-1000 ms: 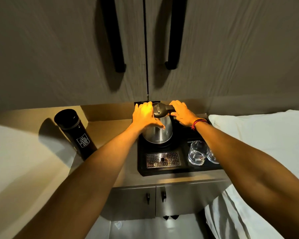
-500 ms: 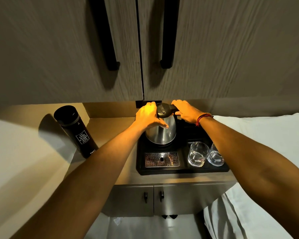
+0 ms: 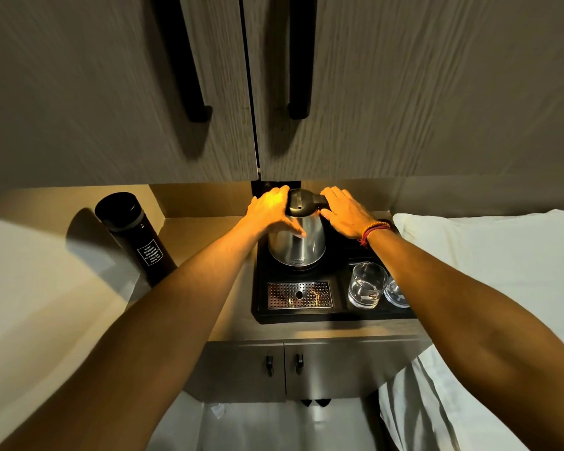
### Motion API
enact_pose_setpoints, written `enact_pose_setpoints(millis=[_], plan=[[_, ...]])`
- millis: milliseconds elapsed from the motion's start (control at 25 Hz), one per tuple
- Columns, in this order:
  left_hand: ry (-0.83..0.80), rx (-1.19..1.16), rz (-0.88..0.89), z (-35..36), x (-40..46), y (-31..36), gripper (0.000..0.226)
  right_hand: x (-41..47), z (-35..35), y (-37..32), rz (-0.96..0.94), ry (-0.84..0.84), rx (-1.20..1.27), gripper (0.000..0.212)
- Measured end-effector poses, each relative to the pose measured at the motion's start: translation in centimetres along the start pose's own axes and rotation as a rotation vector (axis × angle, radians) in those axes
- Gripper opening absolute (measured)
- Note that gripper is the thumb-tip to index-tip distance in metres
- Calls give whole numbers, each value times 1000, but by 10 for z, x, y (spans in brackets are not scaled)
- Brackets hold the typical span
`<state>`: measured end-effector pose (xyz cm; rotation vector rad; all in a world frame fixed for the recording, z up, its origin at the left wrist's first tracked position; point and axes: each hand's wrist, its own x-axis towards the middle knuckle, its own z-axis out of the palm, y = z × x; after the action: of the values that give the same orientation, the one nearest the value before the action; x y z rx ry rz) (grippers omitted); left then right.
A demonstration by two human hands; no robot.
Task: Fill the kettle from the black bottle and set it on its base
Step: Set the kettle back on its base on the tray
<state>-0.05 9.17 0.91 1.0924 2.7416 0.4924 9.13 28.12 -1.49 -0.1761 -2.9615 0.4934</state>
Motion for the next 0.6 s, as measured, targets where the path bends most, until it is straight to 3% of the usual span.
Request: enact_pose_setpoints(millis=[200, 360, 480, 600], plan=[[13, 1, -11, 8, -3, 0, 105, -1, 4, -3, 21, 28, -33, 40], [31, 97, -4, 14, -12, -2, 124, -5, 8, -4, 46, 46, -17, 53], [76, 248, 57, 15, -21, -7, 123, -12, 9, 2, 98, 65, 5, 60], [92, 334, 77, 13, -28, -13, 117, -20, 6, 7, 76, 163, -134, 58]])
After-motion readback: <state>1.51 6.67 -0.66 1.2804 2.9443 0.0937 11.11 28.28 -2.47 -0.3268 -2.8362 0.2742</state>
